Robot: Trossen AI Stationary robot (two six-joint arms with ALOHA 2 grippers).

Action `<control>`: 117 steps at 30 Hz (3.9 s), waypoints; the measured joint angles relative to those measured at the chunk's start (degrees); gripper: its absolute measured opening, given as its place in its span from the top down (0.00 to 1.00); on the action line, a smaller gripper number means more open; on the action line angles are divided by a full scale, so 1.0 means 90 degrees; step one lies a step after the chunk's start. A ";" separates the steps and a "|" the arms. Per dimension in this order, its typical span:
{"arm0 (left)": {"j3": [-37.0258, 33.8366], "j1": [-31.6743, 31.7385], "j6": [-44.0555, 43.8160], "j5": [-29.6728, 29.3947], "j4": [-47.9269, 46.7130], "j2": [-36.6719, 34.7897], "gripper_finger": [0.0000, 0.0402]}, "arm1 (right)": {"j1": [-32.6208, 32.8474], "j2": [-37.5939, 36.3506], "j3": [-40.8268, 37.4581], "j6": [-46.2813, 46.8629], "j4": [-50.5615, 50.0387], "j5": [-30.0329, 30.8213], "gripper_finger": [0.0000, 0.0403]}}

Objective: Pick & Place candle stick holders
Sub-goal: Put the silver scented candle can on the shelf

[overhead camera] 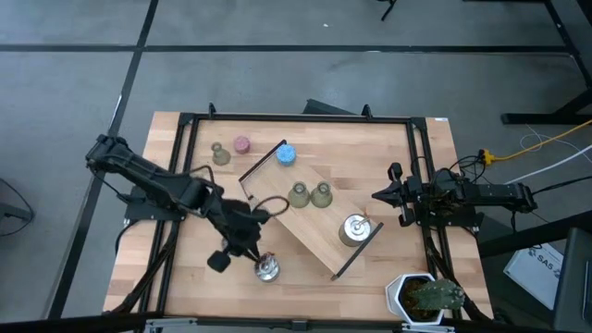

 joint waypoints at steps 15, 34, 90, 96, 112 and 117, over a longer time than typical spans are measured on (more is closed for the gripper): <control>-0.0002 -0.0415 -0.0691 -0.1257 -0.0245 0.0089 0.50 | -0.0002 0.0000 0.0000 0.0000 0.0002 0.0002 1.00; 0.0005 -0.0901 -0.0611 -0.1572 -0.0308 0.0546 0.12 | -0.0002 0.0000 0.0000 0.0000 0.0000 0.0000 1.00; 0.1540 -0.0708 0.3476 -0.1807 -0.1925 0.2403 0.00 | -0.0002 0.0000 0.0000 0.0000 0.0002 0.0000 1.00; 0.1559 -0.0716 0.3781 -0.1720 -0.1693 0.2459 0.00 | 0.0000 0.0000 0.0000 0.0000 0.0002 0.0000 1.00; 0.2089 -0.0723 0.3670 -0.1206 -0.1920 0.3088 0.00 | 0.0000 0.0000 0.0000 0.0000 0.0000 0.0000 1.00; 0.2101 -0.0693 0.3492 -0.1156 -0.2469 0.3093 0.00 | -0.0002 0.0000 0.0000 0.0000 0.0000 0.0000 1.00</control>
